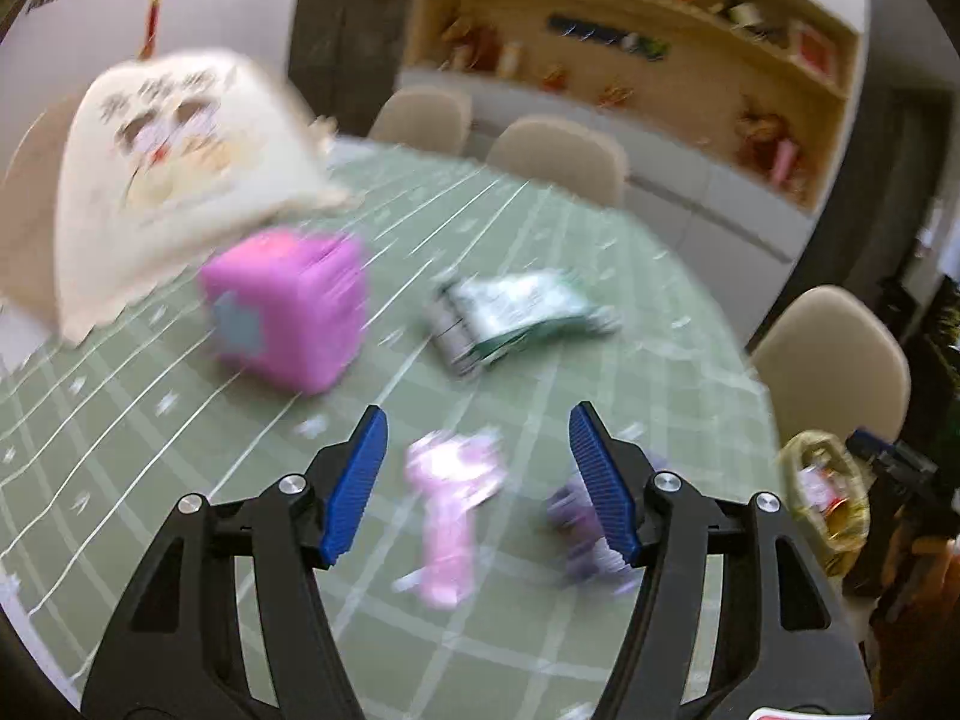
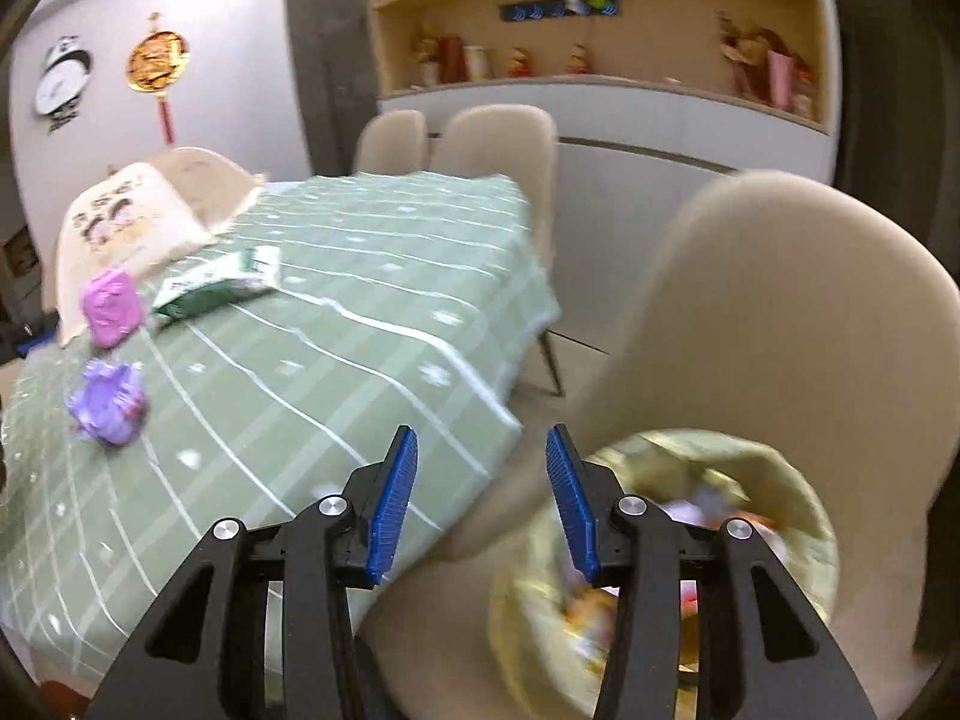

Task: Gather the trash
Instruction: 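Grasp the green-and-white milk carton with the right gripper while the left gripper grasps the pink spoon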

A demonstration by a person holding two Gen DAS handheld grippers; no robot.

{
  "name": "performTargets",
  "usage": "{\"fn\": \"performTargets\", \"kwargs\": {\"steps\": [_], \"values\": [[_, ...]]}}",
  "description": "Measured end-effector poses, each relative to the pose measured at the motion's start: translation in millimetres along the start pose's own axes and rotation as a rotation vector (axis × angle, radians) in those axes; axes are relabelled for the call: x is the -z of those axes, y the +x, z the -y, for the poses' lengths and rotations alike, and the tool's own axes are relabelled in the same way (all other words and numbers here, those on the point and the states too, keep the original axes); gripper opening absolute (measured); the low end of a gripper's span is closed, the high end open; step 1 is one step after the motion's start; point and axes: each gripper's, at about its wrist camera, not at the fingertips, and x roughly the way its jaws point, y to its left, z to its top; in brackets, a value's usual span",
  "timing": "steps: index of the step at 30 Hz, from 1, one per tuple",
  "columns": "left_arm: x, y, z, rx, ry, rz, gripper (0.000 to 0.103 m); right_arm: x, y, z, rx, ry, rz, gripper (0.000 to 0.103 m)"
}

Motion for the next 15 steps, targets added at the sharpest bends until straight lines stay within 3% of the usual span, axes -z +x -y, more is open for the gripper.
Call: {"fn": "performTargets", "kwargs": {"steps": [3, 12, 14, 15], "values": [[12.6, 17.1, -13.8, 0.010, 0.027, -0.109, 0.060, -10.9, 12.1, -29.3, -0.040, -0.023, -0.007, 0.043], [13.2, 71.5, -0.3, -0.013, 0.115, -0.218, 0.059, -35.8, 35.7, -101.5, -0.088, -0.163, -0.008, 0.043], [7.8, 74.8, -1.3, -0.006, 0.097, -0.211, 0.043, -45.6, 45.3, -107.3, -0.124, -0.157, -0.021, 0.043], [6.2, 74.1, -4.1, 0.019, 0.076, -0.207, 0.043, -50.3, 51.3, -109.9, -0.142, -0.148, -0.036, 0.043]]}}
